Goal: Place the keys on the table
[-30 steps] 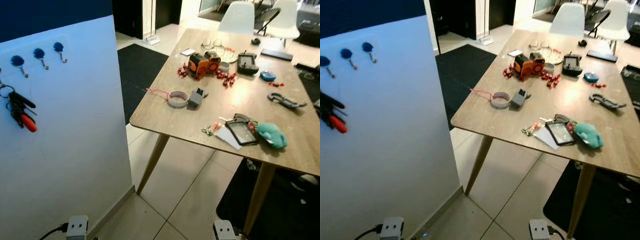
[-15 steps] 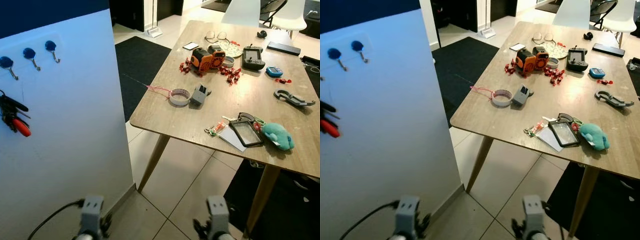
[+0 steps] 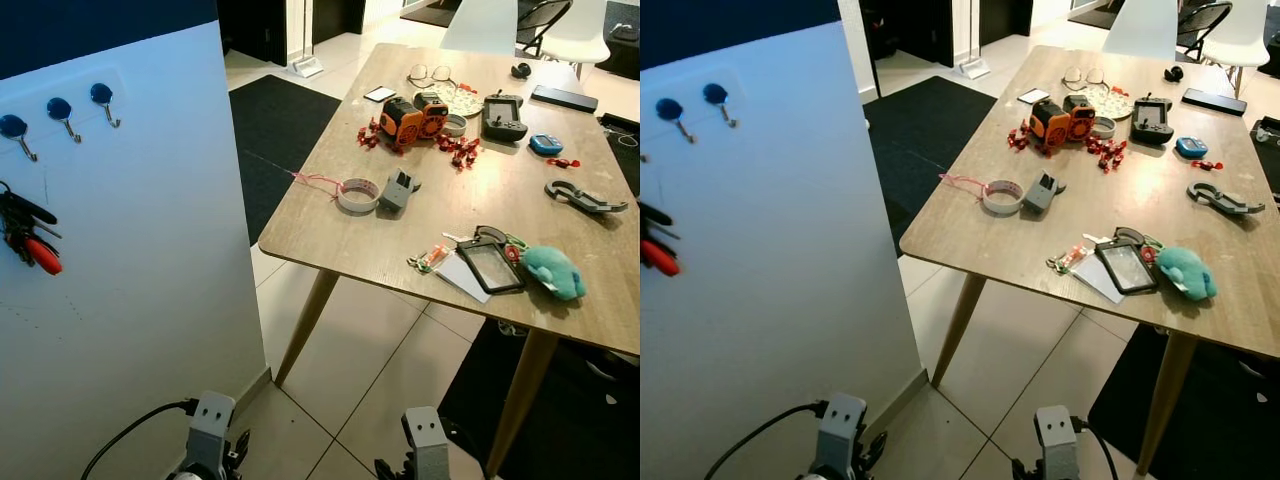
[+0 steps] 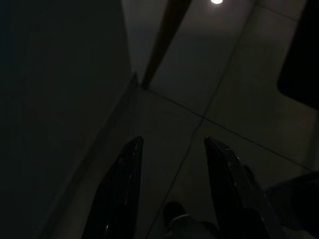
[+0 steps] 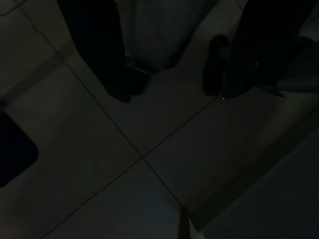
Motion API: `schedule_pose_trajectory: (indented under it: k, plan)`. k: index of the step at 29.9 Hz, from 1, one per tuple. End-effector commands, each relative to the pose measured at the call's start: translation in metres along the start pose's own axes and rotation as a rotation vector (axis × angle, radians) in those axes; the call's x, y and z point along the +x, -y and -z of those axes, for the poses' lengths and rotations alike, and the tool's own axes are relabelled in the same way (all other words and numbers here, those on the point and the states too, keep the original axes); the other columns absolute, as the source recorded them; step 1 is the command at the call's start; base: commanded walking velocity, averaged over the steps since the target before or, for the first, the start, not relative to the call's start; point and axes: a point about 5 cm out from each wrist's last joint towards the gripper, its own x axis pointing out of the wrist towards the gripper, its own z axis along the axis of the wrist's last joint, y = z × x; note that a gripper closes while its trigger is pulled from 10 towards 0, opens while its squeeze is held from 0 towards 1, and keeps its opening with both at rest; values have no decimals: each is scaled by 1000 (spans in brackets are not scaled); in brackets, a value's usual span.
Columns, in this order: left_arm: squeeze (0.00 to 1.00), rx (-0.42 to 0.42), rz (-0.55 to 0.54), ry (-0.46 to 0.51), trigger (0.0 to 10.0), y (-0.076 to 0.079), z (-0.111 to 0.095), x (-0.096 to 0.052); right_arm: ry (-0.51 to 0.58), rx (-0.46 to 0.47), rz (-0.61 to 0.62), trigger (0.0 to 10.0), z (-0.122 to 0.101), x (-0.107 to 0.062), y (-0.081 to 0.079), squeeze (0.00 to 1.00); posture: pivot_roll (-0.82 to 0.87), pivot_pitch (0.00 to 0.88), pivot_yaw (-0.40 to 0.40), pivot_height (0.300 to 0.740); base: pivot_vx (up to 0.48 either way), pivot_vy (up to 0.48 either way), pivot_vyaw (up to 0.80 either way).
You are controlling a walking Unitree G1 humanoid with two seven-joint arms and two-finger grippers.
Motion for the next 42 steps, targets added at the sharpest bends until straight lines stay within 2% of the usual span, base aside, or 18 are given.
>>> schedule_pose_trajectory:
  k: [1, 5, 9, 18, 31, 42]
  plan:
    - [0, -19, -12, -9, 10000, 1, 5, -3, -17, -17, -2, 10000, 5, -1, -1, 0, 58, 45, 8, 740, 0, 0, 800]
    - [0, -37, -33, -7, 10000, -2, 7, -5, -22, -19, -14, 10000, 6, -2, -3, 0, 61, 36, 10, 740, 0, 0, 800]
    - [0, -91, -83, -12, 10000, -5, 9, -8, -24, -41, -34, 10000, 5, -1, -4, 0, 63, 17, 2, 740, 0, 0, 800]
    - [0, -68, -64, 12, 10000, -3, 0, -4, -1, -57, -53, 10000, -6, 4, -8, 0, 56, 0, 6, 740, 0, 0, 800]
    - [0, -77, -93, 13, 10000, -4, -4, 0, -8, -82, -63, 10000, -10, 6, -9, 0, 66, 0, -14, 740, 0, 0, 800]
    - [0, -86, -147, -3, 10000, -12, -7, 2, -2, -82, -66, 10000, -17, 10, -14, 0, 79, 0, -18, 740, 0, 0, 797]
